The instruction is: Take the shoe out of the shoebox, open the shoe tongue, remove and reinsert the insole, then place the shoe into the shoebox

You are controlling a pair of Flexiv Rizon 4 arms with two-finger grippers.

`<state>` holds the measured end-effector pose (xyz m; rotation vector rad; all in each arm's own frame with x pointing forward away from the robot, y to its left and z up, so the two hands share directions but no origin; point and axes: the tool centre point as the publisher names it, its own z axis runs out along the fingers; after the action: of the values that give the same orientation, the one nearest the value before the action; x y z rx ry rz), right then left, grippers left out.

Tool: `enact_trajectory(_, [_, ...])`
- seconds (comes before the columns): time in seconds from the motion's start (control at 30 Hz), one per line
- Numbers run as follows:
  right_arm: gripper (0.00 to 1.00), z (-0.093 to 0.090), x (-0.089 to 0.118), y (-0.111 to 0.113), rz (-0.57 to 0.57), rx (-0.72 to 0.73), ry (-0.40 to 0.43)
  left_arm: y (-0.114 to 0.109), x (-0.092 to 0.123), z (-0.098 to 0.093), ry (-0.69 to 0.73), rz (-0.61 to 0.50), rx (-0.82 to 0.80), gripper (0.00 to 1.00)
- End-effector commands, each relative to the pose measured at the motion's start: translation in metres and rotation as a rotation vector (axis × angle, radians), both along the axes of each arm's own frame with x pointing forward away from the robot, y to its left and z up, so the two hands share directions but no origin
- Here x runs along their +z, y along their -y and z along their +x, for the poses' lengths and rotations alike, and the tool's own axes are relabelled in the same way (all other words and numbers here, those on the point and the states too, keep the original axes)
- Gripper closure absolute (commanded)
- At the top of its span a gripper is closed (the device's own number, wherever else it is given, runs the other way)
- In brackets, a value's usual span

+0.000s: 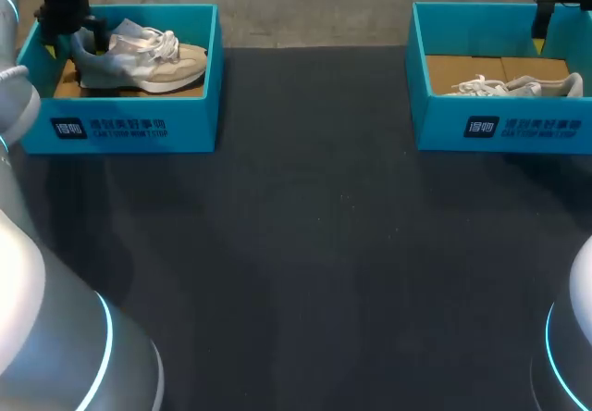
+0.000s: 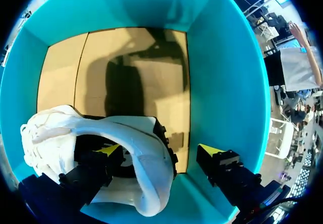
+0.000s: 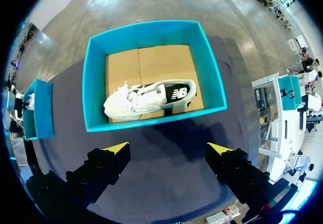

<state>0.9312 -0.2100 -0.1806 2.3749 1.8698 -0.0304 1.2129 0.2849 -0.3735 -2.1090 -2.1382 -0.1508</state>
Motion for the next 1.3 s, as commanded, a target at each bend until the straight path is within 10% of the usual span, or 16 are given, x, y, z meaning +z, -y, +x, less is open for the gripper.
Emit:
enact_trajectory(0.03, [0.0, 0.0, 0.0, 0.0, -0.001, -0.001, 0.0, -0.005, -0.006, 0.014, -0.045, -0.007, 0.018, 0.03])
enact_trajectory(1.13, [0.0, 0.0, 0.0, 0.0, -0.001, -0.001, 0.0, -0.011, -0.021, 0.02, -0.079, -0.071, 0.039, 0.16])
enact_trajectory(1.3, [0.0, 0.0, 0.0, 0.0, -0.001, -0.001, 0.0, -0.01, -0.023, 0.019, -0.084, -0.068, 0.029, 0.44])
